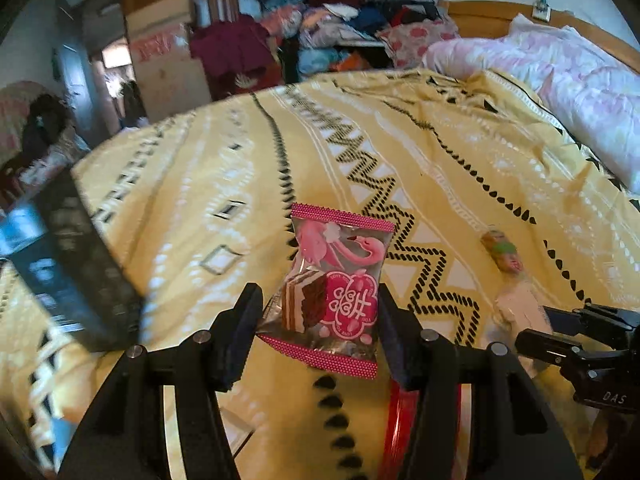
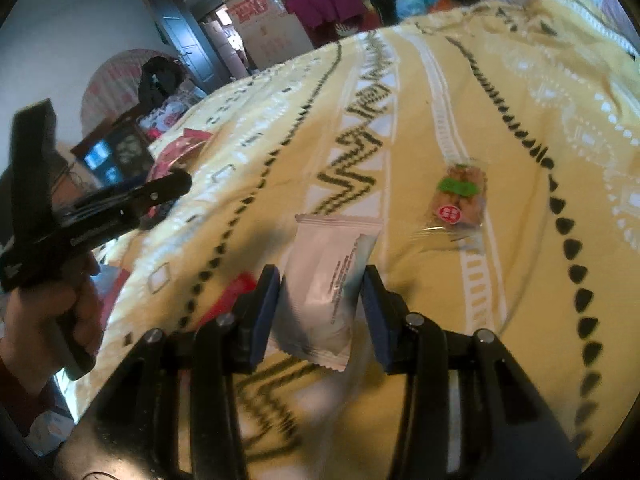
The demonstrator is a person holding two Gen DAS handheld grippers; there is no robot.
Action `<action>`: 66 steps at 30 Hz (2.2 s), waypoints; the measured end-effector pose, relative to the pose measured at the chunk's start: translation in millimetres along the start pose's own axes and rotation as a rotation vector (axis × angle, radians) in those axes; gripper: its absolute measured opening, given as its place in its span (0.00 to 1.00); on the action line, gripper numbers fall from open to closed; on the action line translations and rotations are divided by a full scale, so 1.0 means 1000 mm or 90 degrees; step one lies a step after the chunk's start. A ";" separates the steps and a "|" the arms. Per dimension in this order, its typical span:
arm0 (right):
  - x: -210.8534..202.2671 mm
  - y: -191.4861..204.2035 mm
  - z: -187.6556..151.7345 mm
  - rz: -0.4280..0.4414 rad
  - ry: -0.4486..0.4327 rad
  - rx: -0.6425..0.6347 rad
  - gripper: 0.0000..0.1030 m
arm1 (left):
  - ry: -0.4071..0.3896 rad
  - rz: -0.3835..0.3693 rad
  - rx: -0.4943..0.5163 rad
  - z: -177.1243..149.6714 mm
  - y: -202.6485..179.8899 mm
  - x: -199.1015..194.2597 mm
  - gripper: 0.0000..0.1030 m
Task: Organize snacks
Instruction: 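Carry both packets over the glass bowl, then open both grippers to drop the packets into the glass bowl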
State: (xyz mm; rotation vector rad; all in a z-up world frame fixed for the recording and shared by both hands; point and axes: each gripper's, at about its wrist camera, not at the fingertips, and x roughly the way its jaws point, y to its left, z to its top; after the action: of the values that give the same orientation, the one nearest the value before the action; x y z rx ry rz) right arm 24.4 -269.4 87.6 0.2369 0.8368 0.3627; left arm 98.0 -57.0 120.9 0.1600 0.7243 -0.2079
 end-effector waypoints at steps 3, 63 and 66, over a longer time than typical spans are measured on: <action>-0.018 0.017 -0.002 0.002 -0.007 -0.008 0.41 | -0.007 0.005 -0.009 -0.002 0.005 -0.026 0.56; 0.063 0.616 0.048 0.374 0.211 -0.409 0.41 | 0.004 0.327 -0.374 -0.191 0.478 -0.327 0.55; 0.064 0.618 0.048 0.372 0.214 -0.409 0.41 | 0.005 0.327 -0.377 -0.191 0.481 -0.326 0.55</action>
State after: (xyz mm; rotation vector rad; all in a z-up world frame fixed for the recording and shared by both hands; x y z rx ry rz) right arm -35.4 317.6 287.7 -0.1962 0.9256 1.2183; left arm -144.7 492.4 233.4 -0.2200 0.7018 0.4967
